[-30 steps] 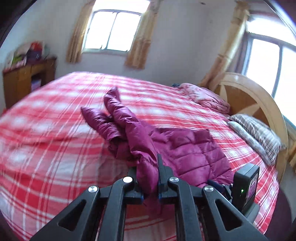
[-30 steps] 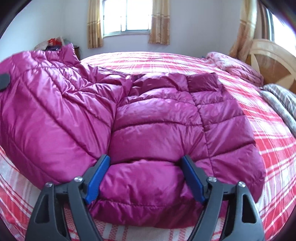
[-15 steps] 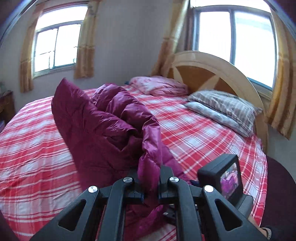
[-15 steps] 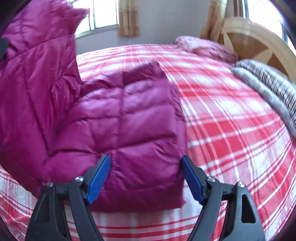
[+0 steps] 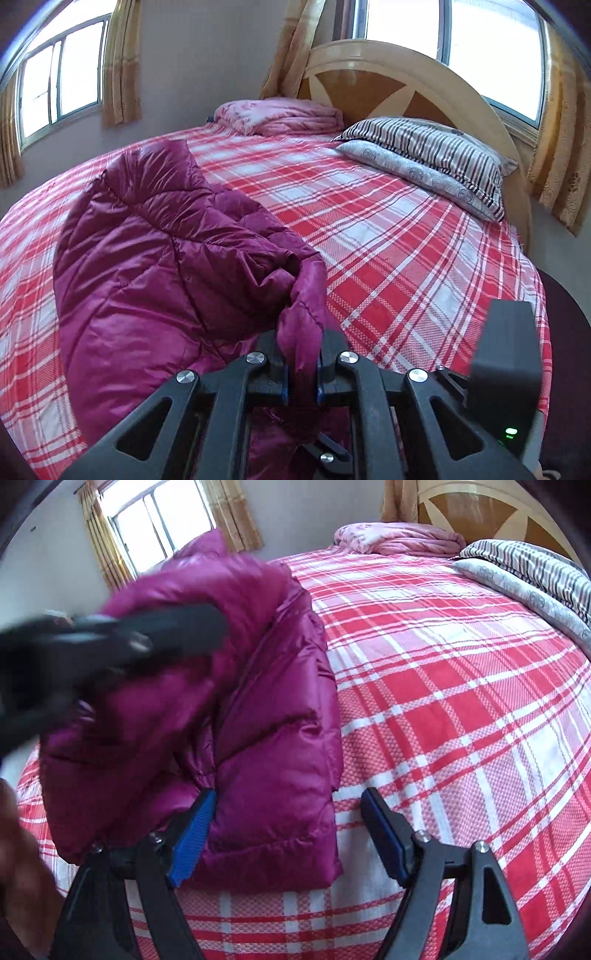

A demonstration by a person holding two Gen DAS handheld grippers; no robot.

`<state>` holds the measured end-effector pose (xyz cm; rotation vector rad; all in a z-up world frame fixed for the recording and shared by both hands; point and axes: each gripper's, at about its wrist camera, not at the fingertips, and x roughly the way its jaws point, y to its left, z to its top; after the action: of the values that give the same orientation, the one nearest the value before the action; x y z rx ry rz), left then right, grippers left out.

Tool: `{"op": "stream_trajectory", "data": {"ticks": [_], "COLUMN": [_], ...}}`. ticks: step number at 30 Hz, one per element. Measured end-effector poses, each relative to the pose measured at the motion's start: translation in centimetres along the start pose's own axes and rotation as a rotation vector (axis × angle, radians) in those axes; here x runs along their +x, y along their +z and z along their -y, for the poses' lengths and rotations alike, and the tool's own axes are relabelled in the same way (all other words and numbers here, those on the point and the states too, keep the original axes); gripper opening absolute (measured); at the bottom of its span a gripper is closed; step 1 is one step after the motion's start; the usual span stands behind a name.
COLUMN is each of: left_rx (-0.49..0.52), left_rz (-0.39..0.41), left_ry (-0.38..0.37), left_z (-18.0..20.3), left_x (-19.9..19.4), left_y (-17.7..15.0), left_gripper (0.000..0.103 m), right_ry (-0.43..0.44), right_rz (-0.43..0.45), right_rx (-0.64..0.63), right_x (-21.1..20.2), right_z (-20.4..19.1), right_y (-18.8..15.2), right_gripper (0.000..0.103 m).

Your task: Fold large clothes

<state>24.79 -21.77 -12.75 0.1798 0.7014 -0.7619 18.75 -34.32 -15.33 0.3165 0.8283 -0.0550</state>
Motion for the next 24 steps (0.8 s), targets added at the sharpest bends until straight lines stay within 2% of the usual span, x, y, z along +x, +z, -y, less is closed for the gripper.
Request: {"op": "stream_trajectory", "data": {"ticks": [6, 9, 11, 12, 13, 15, 18, 19, 21, 23, 24], "left_rx": [-0.023, -0.030, -0.028, -0.028, -0.036, -0.070, -0.096, -0.112, -0.136, -0.191, -0.208], "left_rz": [-0.028, 0.004, 0.044, 0.076, 0.105, 0.206, 0.278, 0.292, 0.257, 0.179, 0.156], "left_ry": [0.031, 0.057, 0.081, 0.091, 0.095, 0.105, 0.113, 0.150, 0.244, 0.363, 0.363], "left_z": [0.3, 0.5, 0.6, 0.6, 0.4, -0.6, -2.2, -3.4, -5.4, -8.9, -9.8], "left_x": [0.2, -1.5, -3.0, -4.1, -5.1, -7.9, -10.1, -10.3, -8.9, -6.0, -5.0], "left_y": [-0.7, -0.4, -0.2, -0.1, -0.1, -0.6, -1.0, -1.2, -1.2, -1.8, -2.0], "left_gripper": [0.017, 0.021, 0.030, 0.048, 0.074, 0.095, 0.095, 0.095, 0.096, 0.096, 0.096], "right_ry": [0.002, -0.007, -0.012, -0.015, -0.018, -0.025, -0.040, -0.043, -0.036, -0.030, -0.045], "right_rz": [0.024, 0.028, 0.028, 0.028, 0.029, 0.029, 0.028, 0.027, 0.030, 0.045, 0.066], "right_rx": [0.029, 0.028, 0.020, 0.017, 0.012, 0.005, -0.004, 0.001, 0.032, 0.089, 0.109], "right_x": [-0.6, -0.6, -0.6, -0.6, -0.6, -0.5, -0.5, -0.6, -1.0, -1.9, -2.6], "right_z": [-0.1, 0.0, -0.2, -0.2, -0.3, -0.4, -1.0, -1.1, -0.9, -0.3, 0.0], "right_y": [-0.5, -0.5, -0.5, -0.4, -0.5, -0.5, -0.7, -0.7, -0.7, -0.7, -0.8], "right_gripper": [0.080, 0.080, 0.080, 0.080, 0.080, 0.080, 0.080, 0.080, 0.080, 0.080, 0.080]}}
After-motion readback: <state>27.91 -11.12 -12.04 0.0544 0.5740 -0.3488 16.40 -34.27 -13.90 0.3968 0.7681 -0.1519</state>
